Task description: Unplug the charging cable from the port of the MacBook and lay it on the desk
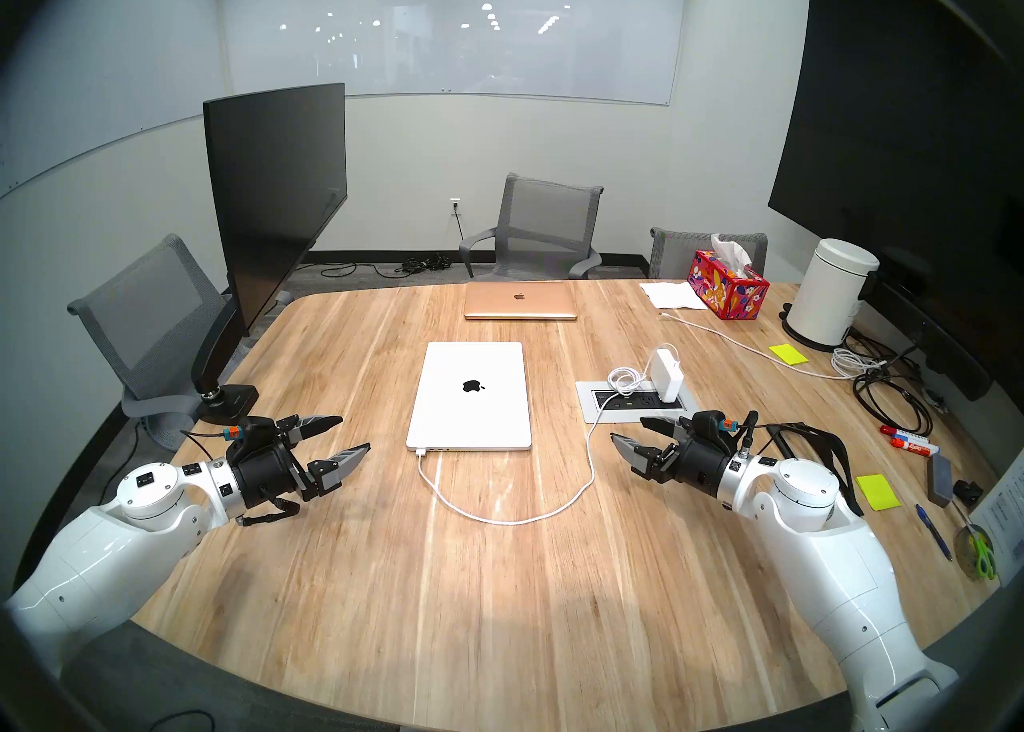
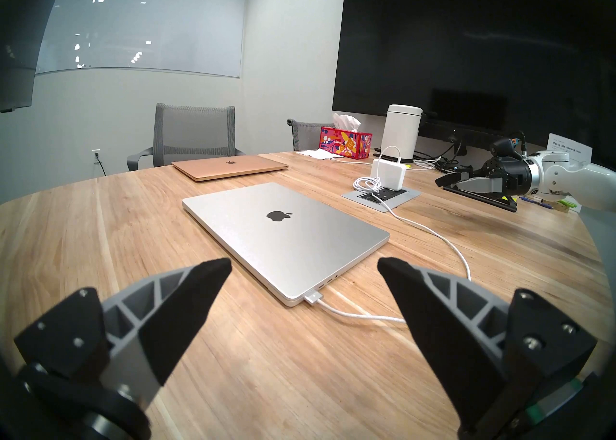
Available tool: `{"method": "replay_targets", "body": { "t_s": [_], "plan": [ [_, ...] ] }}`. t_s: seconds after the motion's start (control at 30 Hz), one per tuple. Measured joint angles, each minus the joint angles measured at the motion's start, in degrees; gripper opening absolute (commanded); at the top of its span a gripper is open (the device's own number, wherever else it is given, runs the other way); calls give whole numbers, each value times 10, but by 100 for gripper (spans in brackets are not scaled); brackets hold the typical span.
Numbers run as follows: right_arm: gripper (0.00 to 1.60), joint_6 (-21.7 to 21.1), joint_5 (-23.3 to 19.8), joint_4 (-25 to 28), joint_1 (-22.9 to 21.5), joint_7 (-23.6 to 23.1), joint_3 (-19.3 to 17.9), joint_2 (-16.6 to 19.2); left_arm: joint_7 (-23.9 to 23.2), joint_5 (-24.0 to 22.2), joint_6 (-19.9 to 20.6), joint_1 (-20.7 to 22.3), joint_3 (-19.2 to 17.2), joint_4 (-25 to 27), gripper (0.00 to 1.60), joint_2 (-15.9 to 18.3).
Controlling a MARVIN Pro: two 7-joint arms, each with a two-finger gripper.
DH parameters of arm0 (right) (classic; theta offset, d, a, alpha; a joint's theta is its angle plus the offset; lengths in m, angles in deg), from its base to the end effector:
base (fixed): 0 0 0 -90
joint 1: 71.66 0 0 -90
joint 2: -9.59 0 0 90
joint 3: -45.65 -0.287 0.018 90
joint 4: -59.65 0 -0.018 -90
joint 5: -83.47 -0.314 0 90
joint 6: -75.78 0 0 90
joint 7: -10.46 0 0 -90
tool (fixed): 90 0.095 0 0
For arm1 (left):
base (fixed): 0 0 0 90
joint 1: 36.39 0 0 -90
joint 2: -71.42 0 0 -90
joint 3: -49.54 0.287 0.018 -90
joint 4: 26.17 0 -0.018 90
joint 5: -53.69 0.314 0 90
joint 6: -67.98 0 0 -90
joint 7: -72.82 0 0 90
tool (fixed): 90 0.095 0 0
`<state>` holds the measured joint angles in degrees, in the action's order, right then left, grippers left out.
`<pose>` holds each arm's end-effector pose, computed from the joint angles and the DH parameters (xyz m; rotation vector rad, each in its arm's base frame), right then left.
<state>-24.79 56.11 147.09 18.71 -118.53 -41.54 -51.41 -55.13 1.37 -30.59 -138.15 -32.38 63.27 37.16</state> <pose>0.3987 -0.0796 -0.3093 -2.0230 -0.5992 -1.5464 0.3468 0.1642 -0.2899 1.9473 -0.6826 1.6015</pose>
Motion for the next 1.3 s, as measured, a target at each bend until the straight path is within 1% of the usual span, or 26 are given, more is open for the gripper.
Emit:
{"method": "replay_targets", "body": {
  "t_s": [1.03,1.3],
  "plan": [
    [160,0,0,0,1,0,0,0,0,0,0,0,1,0,160,1],
    [160,-5,1,19,13,12,0,-1,0,0,0,0,1,0,160,1]
  ]
}}
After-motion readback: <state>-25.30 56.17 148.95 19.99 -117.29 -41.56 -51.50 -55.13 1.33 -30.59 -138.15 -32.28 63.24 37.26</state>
